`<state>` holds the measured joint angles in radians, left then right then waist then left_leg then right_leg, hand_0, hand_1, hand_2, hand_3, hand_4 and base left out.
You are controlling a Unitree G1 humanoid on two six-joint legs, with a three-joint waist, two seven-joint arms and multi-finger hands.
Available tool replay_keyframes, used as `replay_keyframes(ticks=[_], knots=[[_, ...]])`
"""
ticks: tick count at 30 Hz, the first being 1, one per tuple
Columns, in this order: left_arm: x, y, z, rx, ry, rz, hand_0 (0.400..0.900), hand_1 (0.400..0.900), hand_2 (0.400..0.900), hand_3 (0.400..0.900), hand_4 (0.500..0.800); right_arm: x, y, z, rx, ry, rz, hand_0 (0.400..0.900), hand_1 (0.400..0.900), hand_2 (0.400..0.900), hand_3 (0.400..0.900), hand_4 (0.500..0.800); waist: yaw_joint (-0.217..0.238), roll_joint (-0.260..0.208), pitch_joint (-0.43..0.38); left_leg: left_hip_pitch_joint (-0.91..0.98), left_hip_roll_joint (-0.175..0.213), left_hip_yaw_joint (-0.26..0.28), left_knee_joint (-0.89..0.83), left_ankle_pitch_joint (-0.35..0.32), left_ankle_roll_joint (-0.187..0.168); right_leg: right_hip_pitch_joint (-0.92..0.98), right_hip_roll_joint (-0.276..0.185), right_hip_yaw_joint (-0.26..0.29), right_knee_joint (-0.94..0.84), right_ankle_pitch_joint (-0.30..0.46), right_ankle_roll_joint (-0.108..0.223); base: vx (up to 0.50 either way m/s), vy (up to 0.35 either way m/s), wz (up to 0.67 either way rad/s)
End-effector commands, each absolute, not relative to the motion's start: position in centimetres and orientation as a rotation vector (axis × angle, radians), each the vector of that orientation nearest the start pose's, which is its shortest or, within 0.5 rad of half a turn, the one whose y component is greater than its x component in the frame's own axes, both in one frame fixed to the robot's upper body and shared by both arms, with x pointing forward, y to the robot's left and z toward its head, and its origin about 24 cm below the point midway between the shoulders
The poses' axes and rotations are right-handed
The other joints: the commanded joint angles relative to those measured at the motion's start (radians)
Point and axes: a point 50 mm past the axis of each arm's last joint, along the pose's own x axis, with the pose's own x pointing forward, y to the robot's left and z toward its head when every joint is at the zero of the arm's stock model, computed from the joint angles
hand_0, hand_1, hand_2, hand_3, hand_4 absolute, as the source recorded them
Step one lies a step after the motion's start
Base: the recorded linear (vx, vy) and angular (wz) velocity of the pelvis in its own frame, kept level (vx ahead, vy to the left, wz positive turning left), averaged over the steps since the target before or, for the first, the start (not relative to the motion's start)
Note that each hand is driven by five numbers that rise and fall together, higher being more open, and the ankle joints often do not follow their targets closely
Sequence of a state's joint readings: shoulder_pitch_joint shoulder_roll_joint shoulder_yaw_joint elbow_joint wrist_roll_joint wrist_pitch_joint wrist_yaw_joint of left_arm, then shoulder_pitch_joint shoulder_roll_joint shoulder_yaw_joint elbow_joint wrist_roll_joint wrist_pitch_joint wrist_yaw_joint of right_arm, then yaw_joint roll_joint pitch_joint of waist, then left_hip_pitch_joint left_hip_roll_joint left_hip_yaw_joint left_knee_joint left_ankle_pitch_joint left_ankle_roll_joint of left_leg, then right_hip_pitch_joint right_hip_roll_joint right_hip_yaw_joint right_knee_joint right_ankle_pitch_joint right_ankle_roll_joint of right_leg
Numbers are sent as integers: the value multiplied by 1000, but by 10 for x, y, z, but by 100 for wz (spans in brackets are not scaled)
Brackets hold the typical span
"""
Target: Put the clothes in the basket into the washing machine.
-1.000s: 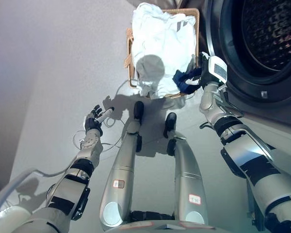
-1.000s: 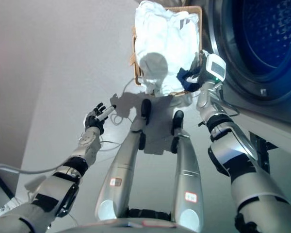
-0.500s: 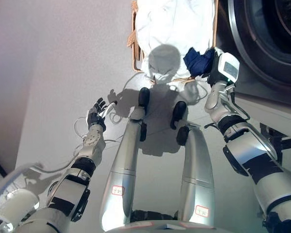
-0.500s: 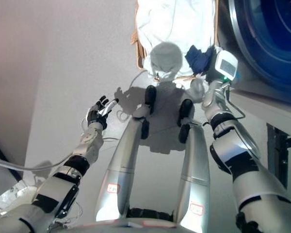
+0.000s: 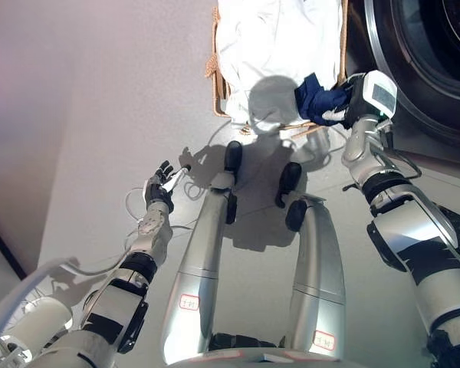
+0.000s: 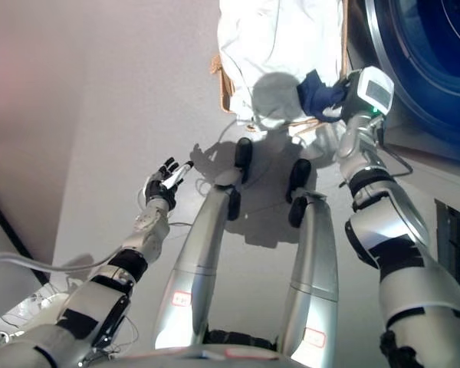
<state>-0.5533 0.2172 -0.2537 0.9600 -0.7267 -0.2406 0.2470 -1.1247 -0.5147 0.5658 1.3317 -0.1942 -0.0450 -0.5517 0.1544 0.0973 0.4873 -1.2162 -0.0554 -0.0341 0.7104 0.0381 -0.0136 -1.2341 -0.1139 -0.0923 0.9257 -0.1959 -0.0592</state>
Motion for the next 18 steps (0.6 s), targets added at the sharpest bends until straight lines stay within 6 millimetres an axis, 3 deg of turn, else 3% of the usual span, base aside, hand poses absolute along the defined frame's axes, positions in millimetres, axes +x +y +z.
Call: replay_keyframes(ticks=[1,2,10,12,18], knots=[[314,200,-21,-248,307,389,900,900,900,900,800,398,-243,153,-1016,-135,-542,400,400,400,400,500,-56,-9,-70,0,-30,0,95,-186,30,-2,-5,38,-44,0,92,-19,21,-8],[314,201,-21,-250,304,393,900,900,900,900,800,399,-240,154,-1005,-151,-537,400,400,400,400,500,-59,-12,-70,5,-29,1,90,-185,29,2,-4,38,-49,2,93,-22,25,-8],[307,215,-26,-307,315,486,900,900,900,900,800,397,-208,224,-685,-513,-548,400,400,400,400,500,-109,-57,-76,53,-22,-2,46,-179,26,50,10,45,-93,15,95,-26,19,-7],[304,219,-28,-333,324,519,900,900,900,900,800,391,-203,238,-470,-578,-545,400,400,400,400,500,-124,-68,-75,63,-18,-2,40,-181,27,62,12,45,-104,18,95,-24,15,-11],[301,226,-34,-371,369,562,900,900,900,900,800,385,-206,265,400,-644,-496,400,400,400,400,500,-138,-76,-62,91,-11,3,17,-179,25,94,23,54,-137,29,94,-28,18,-7]])
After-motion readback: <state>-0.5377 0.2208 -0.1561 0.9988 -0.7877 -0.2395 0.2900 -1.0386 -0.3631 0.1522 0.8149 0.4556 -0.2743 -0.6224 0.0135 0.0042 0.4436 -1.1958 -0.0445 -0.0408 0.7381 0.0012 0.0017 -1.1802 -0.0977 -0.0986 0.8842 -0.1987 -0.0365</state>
